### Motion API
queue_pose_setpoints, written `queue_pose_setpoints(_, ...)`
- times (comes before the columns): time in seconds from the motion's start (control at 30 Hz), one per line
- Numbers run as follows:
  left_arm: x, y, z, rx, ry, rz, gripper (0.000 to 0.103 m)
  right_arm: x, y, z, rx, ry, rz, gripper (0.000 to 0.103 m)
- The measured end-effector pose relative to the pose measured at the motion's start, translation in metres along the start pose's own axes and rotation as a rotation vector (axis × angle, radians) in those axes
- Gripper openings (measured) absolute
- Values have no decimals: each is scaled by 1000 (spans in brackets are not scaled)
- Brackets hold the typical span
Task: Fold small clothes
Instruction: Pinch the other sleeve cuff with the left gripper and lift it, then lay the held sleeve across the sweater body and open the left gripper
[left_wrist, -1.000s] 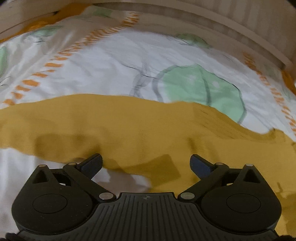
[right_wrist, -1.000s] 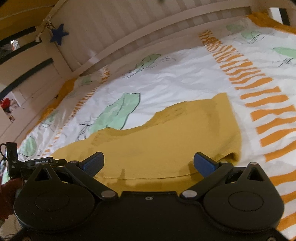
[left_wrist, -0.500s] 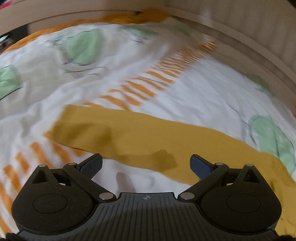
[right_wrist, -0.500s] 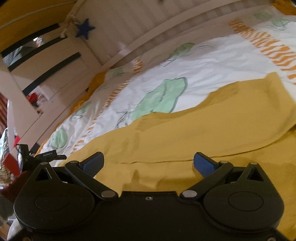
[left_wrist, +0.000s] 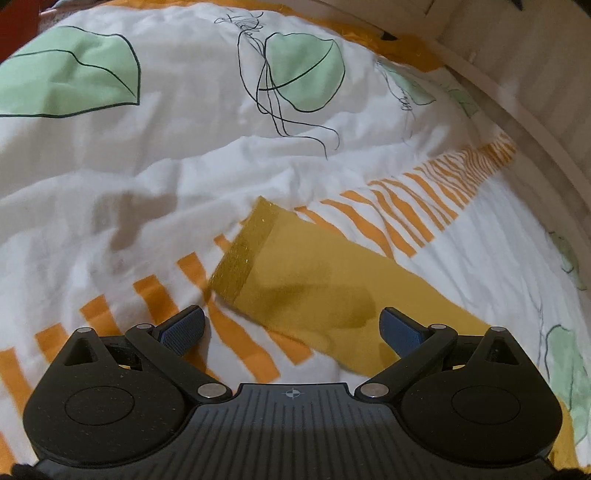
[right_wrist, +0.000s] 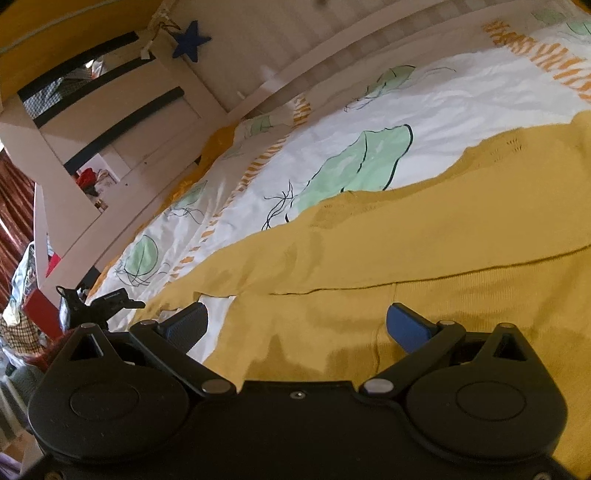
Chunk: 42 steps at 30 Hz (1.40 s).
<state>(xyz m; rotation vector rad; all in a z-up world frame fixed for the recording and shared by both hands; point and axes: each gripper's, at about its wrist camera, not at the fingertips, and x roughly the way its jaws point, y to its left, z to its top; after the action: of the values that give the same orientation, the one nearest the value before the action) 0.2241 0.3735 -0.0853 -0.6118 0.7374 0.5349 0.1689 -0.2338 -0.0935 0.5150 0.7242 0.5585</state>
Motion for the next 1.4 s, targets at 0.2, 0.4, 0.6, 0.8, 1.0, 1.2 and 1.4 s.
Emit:
queue_pose_setpoints(0.2,12,-3,7,-2,-25,-40,100,1,4,-2,-14,-7,0,103)
queue_pose_setpoints(0.4,13,5,10,-80,-44,-52,24,1,3,-3,-6,-18,2,103)
queue_pose_setpoints(0.6,-5,-8,9,-61,-82,-98,6,0,4,-2,-19,-20,-2,103)
queue_pose_setpoints(0.8,-50,-66,13,46,-107,-218,5,-7,2,6,-28,-39,-35,103)
queue_pose_setpoints(1.0,-109,-152,5,214,-135,-387,5,-19,-5,17,-41,-74,-99,103)
queue_pose_setpoints(1.2,-150,-235,-24,341,-120,-555,5,-31,-14,30,-42,-117,-165,103)
queue_pose_setpoints(1.4,-157,-308,-74,456,-36,-663,5,-47,-27,44,-3,-161,-218,103)
